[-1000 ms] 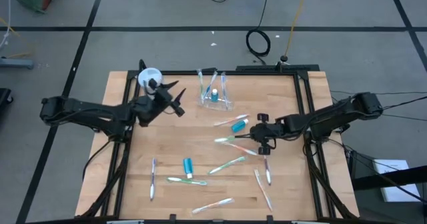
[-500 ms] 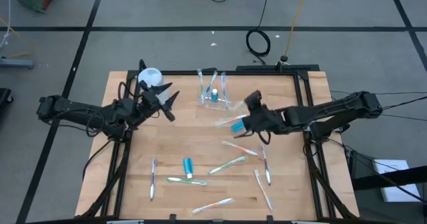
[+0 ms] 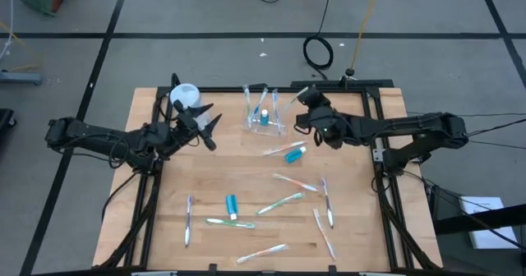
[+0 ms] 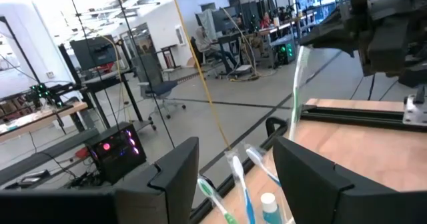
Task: Pick & Place toothbrushing station
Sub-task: Put the green toothbrush into the transparent organizer
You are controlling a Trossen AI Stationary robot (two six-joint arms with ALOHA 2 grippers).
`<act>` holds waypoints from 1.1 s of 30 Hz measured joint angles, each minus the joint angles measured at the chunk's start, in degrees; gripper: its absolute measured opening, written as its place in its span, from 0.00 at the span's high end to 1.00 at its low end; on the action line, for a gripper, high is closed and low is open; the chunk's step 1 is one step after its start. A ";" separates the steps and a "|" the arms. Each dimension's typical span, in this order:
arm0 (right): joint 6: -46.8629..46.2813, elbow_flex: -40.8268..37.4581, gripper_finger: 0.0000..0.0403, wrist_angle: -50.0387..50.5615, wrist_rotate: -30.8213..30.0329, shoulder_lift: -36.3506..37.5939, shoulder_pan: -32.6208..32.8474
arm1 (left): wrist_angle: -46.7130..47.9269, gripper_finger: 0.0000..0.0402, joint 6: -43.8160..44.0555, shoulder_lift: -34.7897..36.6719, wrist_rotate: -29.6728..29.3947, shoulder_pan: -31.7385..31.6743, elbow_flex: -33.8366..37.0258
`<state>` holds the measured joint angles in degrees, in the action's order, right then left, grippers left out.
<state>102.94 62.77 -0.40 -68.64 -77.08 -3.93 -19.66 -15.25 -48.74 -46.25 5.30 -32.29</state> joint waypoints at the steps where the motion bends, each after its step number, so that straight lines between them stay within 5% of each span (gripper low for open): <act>1: 0.52 -0.29 1.00 -0.52 0.66 0.04 -0.56 | 0.43 0.50 0.57 -0.01 0.01 -0.02 0.00; 6: 2.85 -4.87 1.00 -6.07 7.60 0.02 -2.42 | 1.11 0.50 0.95 -0.01 0.04 0.00 0.00; 15: 7.77 -14.98 1.00 -19.04 10.52 -0.39 -3.60 | 1.09 0.50 1.01 -0.01 0.08 0.00 0.00; 24: 6.47 -20.55 1.00 -19.65 14.27 -0.46 -3.60 | 1.03 0.50 1.06 0.00 0.07 -0.02 0.00; 33: 0.40 -23.93 0.87 -26.23 24.98 -0.50 -3.63 | 1.17 0.50 2.06 -0.01 0.08 -0.02 0.04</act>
<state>103.34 38.84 -26.63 -43.67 -77.58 -7.57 -18.49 -13.19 -48.75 -46.17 5.28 -32.25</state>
